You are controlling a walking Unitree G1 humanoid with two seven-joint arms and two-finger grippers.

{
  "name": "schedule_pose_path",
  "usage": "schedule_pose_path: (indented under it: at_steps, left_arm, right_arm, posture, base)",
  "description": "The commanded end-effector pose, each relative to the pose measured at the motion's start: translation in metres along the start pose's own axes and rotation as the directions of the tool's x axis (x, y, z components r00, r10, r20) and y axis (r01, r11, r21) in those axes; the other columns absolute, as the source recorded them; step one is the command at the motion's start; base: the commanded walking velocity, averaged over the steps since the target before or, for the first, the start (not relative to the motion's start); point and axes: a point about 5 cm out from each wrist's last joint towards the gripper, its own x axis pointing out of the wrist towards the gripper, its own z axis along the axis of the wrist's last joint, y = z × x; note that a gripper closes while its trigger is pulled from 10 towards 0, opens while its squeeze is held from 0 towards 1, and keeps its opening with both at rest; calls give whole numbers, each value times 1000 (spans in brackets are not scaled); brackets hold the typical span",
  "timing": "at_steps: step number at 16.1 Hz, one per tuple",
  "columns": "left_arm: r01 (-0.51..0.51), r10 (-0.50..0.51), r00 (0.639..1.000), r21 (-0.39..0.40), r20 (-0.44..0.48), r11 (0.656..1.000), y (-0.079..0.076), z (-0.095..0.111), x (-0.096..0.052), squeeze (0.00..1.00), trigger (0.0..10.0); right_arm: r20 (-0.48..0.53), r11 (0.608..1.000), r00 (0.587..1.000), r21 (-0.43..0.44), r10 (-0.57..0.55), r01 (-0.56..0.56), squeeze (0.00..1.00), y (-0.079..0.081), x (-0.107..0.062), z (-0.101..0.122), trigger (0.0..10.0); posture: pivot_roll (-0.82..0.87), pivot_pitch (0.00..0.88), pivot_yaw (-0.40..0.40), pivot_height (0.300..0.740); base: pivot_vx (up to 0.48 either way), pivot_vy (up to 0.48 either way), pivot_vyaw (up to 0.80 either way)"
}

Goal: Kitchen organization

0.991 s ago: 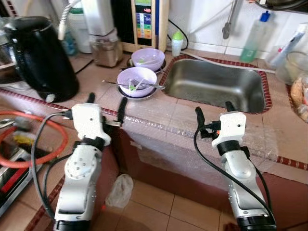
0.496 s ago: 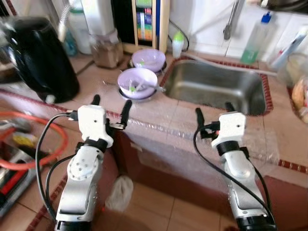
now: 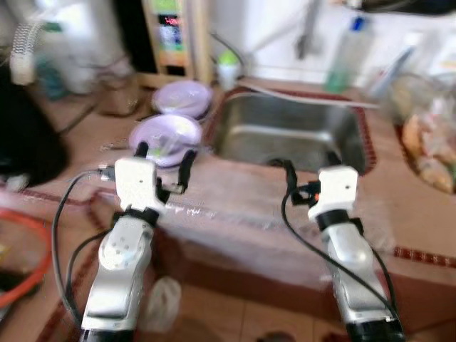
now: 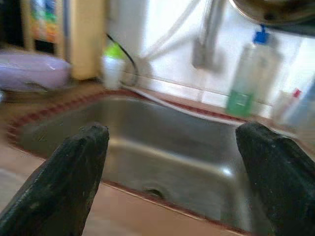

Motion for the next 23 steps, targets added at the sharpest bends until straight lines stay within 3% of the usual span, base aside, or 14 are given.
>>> schedule_pose_path:
  at_steps: [1,9,12,17,18,19,23]
  left_arm:
    - [-30,30,1000,31,5,999,12,2,-3,0,10000]
    - [-28,28,1000,14,-9,999,11,-3,-3,0,10000]
    - [19,-20,1000,-15,-12,1000,5,-10,0,0,10000]
    - [41,-42,999,-39,-20,998,0,-23,11,0,10000]
    - [40,-41,999,-44,-23,998,0,-26,13,0,10000]
    - [40,-41,999,-47,-24,998,1,-27,14,0,10000]
    - [64,-66,997,-53,-34,997,0,-39,27,0,10000]
  right_arm:
    - [36,1000,999,22,21,-22,0,9,4,8,10000]
    - [15,1000,1000,-22,11,-11,0,10,7,6,10000]
    - [18,999,1000,27,22,-23,0,15,9,9,10000]
    - [-5,1000,1000,-20,20,-20,0,16,-1,8,10000]
    - [-27,991,994,80,108,-106,0,21,-6,9,10000]
    - [-21,983,990,118,141,-138,0,23,-8,11,10000]
    - [-44,985,990,115,132,-126,0,17,-22,12,10000]
  posture:
    - [-8,0,47,740]
    - [-8,0,49,740]
    - [-23,0,43,740]
    - [-65,25,38,740]
    - [-84,33,37,740]
    - [-84,33,37,740]
    - [-143,61,44,740]
  base:
    - [0,0,0]
    - [0,0,0]
    - [0,0,0]
    - [0,0,0]
    - [0,0,0]
    - [0,0,0]
    - [0,0,0]
